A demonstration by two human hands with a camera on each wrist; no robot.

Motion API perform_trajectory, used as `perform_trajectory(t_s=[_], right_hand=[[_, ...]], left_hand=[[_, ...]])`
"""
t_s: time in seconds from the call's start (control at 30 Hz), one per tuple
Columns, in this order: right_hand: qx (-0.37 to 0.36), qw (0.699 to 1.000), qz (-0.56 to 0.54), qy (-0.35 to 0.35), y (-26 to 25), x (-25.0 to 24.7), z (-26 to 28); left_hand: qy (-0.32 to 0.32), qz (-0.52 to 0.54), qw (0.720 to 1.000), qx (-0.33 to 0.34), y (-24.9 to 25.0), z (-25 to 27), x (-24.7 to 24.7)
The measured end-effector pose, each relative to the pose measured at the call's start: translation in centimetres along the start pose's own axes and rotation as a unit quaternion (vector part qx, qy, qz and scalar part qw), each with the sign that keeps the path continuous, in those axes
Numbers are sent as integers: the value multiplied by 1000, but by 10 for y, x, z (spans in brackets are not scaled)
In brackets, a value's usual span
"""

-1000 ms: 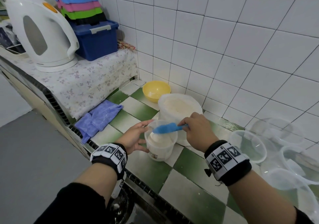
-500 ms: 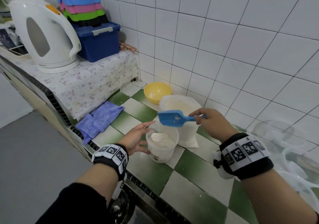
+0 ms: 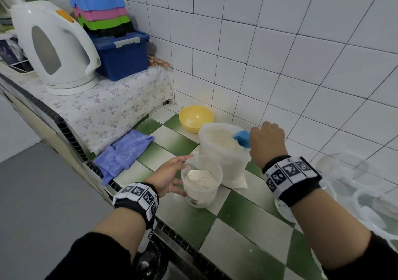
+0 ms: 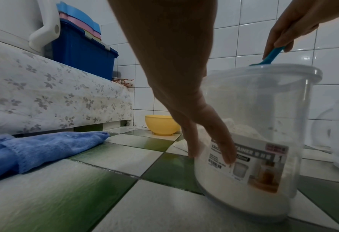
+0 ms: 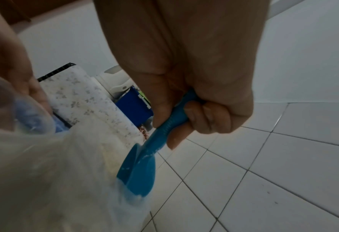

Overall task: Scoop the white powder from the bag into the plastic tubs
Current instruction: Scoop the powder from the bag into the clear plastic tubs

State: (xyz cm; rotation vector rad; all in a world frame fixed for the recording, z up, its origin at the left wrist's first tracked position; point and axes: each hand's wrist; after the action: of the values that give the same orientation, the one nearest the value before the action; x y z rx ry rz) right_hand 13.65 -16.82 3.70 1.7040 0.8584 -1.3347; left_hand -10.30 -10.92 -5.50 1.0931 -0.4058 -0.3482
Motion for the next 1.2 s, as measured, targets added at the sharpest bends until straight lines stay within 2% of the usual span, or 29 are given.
perform_trajectory(t_s=[0.27,0.53,0.67,0.83,1.1,1.2], right_hand=[[-4,998,-1,-69,-9,16,-9],[73,979,-103,-159,-11,26,-17],[109,954,-202,-190,-9,35,-19],[133,930,-282,-193,-5,38,-14],[192,869,-417,-183,5,43,-14],[203,836,-479,-176,11,36,-12]], left_hand=[[2,5,1000,-3,-2,-4,-1],[-6,2,1000,0,-2,-6,-3],[-8,1,1000,-4,-3,-7,-3],[-10,6,1000,-4,-4,-7,-4],[-8,8,1000,-3,-4,-3,-1],[-6,9,1000,2,-4,-1,0]])
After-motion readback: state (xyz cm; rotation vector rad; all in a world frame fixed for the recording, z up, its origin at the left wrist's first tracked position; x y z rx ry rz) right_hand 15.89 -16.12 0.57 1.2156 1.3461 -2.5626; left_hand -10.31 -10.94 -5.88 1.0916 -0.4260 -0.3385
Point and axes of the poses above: each hand's wrist, its own z-axis away from the middle knuckle, its own x-axis out of the palm, y = z × x, and after that the axes turned 9 degrees about x, right-handed
